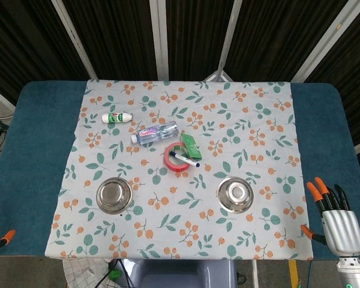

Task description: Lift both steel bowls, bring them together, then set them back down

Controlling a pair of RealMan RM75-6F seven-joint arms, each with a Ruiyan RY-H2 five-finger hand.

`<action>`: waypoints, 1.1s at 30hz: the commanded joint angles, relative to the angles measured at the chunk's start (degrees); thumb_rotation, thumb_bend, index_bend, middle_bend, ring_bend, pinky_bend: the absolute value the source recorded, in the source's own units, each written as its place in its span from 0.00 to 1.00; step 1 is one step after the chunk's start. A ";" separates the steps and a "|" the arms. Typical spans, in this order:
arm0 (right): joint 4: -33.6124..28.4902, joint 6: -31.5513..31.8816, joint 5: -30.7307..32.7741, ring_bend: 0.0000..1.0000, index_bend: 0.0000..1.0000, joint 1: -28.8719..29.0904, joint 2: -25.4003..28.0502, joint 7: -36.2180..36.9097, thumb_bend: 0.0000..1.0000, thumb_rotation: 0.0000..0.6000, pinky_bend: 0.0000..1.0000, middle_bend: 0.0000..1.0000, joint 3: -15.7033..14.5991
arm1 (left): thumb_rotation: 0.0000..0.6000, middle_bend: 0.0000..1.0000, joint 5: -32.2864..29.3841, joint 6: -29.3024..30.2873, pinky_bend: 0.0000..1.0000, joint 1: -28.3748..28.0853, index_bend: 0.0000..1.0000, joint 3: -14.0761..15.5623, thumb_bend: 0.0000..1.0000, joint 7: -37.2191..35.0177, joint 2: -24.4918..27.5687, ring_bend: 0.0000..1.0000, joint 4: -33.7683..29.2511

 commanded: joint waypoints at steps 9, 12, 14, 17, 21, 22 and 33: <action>-0.53 -0.60 -0.15 0.14 0.10 -0.03 0.05 0.11 0.06 1.00 0.04 0.06 -0.62 | 1.00 0.00 1.25 1.10 0.11 -0.16 0.05 -0.44 0.03 1.32 -1.05 0.00 0.87; -1.32 -0.63 0.14 0.14 0.10 -0.25 0.54 1.30 0.07 1.00 0.04 0.06 -0.82 | 1.00 0.00 2.80 2.01 0.11 -0.61 0.05 -0.93 0.03 2.32 -2.07 0.00 2.04; -1.55 -0.69 0.20 0.14 0.10 -0.31 0.74 1.58 0.07 1.00 0.04 0.06 -0.93 | 1.00 0.00 3.00 2.01 0.11 -0.75 0.05 -0.99 0.06 2.61 -2.57 0.00 2.54; -2.23 -1.06 -0.37 0.14 0.12 -0.16 0.90 3.34 0.07 1.00 0.04 0.06 -1.36 | 1.00 0.00 1.48 0.89 0.12 -0.67 0.05 -0.85 0.07 2.94 -2.52 0.00 2.35; -2.42 -1.76 -1.64 0.14 0.12 0.33 0.75 4.58 0.07 1.00 0.04 0.06 -1.96 | 1.00 0.00 0.01 0.41 0.12 -0.52 0.05 -1.06 0.06 3.26 -1.96 0.00 0.98; -2.68 -2.16 -1.84 0.14 0.13 0.57 0.62 4.94 0.07 1.00 0.04 0.06 -2.05 | 1.00 0.00 -0.09 0.27 0.12 -0.58 0.05 -1.08 0.05 3.29 -1.88 0.00 0.78; -12.69 -14.58 4.91 0.14 0.14 8.29 2.01 0.94 0.06 1.00 0.04 0.06 1.46 | 1.00 0.00 -0.98 -10.54 0.12 -7.42 0.05 -2.11 0.00 12.25 -0.21 0.00 -8.00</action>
